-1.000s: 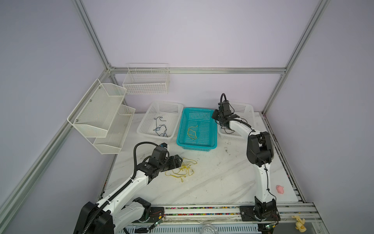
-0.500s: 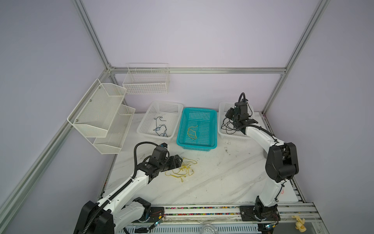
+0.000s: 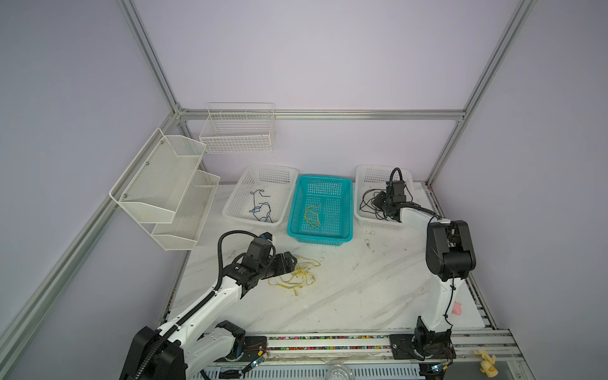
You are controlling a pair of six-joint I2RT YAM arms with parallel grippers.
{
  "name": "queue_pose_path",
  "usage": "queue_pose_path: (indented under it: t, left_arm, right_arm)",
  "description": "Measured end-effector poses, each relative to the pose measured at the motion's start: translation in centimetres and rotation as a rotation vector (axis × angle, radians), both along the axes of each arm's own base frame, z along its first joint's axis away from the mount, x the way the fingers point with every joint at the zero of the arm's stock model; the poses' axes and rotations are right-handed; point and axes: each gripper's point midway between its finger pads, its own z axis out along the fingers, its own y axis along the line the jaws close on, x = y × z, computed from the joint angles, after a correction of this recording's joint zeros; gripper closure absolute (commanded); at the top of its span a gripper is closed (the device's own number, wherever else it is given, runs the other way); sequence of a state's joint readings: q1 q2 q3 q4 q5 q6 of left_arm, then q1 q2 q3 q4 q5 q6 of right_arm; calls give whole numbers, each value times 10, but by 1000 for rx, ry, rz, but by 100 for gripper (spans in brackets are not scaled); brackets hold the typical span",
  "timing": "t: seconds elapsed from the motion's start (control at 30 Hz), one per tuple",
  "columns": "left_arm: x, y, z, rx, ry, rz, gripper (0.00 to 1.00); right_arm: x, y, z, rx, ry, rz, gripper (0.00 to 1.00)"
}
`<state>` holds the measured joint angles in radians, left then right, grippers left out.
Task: Untangle the cables
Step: 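Move the right gripper back to the yellow tangle beside the left gripper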
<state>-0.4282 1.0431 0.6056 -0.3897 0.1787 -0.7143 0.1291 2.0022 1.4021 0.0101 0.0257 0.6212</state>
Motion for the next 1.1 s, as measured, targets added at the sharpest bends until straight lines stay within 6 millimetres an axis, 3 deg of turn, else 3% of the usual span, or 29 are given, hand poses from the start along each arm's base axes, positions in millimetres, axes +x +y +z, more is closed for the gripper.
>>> queue_pose_path:
  t: [0.23,0.37,0.5,0.6,0.7,0.93,1.1]
  left_arm:
    - [0,0,0,1,1,0,14]
    - [-1,-1,0,-3,5,0,13]
    - [-2,-3,0,-16,14,-5,13]
    - [-4,-5,1,-36,21,-3,13]
    - [-5,-7,7,-59,10,-8,14]
    - [-24,-8,-6,-106,59,-5,24]
    - [-36,-7,-23,-119,111,1,33]
  right_arm:
    - [1,5,29,24,-52,19,60]
    - [-15,11,68,24,-120,31,46]
    - [-42,40,113,22,-205,93,43]
    - [-71,78,132,31,-250,201,43]
    - [-112,120,137,64,-267,361,43]
    - [-230,203,118,111,-255,797,44]
    - [-304,243,90,121,-228,1042,47]
